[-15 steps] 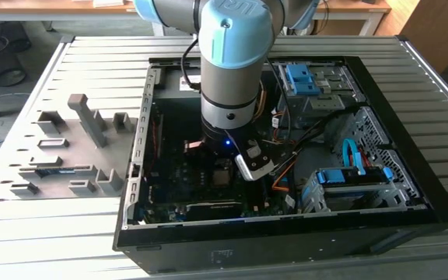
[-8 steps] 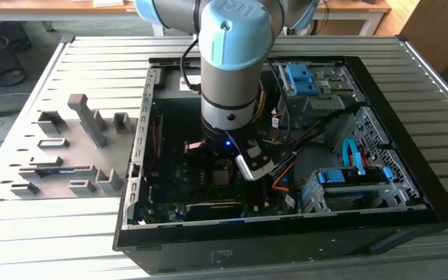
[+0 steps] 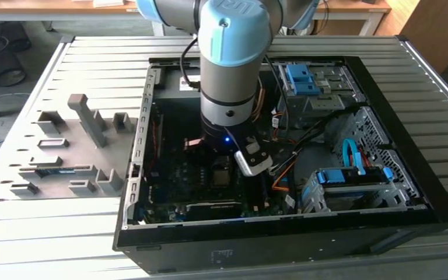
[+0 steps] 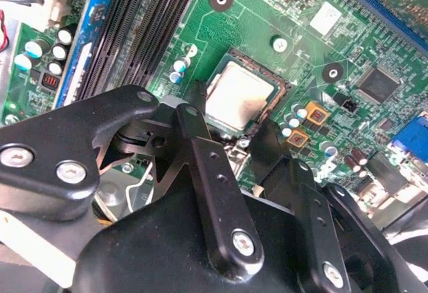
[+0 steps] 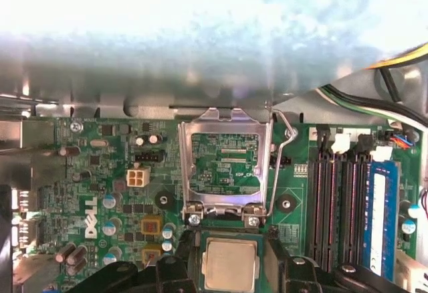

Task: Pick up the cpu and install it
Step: 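Place the cpu into insertion slot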

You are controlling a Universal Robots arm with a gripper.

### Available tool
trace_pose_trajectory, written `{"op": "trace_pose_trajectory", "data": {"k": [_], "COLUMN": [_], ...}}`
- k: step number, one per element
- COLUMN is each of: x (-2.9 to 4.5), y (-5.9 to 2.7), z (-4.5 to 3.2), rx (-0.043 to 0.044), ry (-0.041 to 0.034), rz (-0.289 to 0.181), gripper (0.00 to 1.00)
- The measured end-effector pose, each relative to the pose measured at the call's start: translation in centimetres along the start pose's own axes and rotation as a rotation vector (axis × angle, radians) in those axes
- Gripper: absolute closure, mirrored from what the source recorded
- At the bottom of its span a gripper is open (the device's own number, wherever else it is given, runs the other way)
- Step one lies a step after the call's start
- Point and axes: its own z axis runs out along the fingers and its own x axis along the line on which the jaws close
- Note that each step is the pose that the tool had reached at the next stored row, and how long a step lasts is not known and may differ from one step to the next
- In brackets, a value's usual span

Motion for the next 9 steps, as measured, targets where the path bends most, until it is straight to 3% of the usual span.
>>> {"op": "trace_pose_trajectory", "data": {"k": [9], "x": [0.37], "y": [0.01], "z": [0.11], "rx": [0.0001], "ry": [-0.0001], "rz": [0.0], "gripper": [0.47]}}
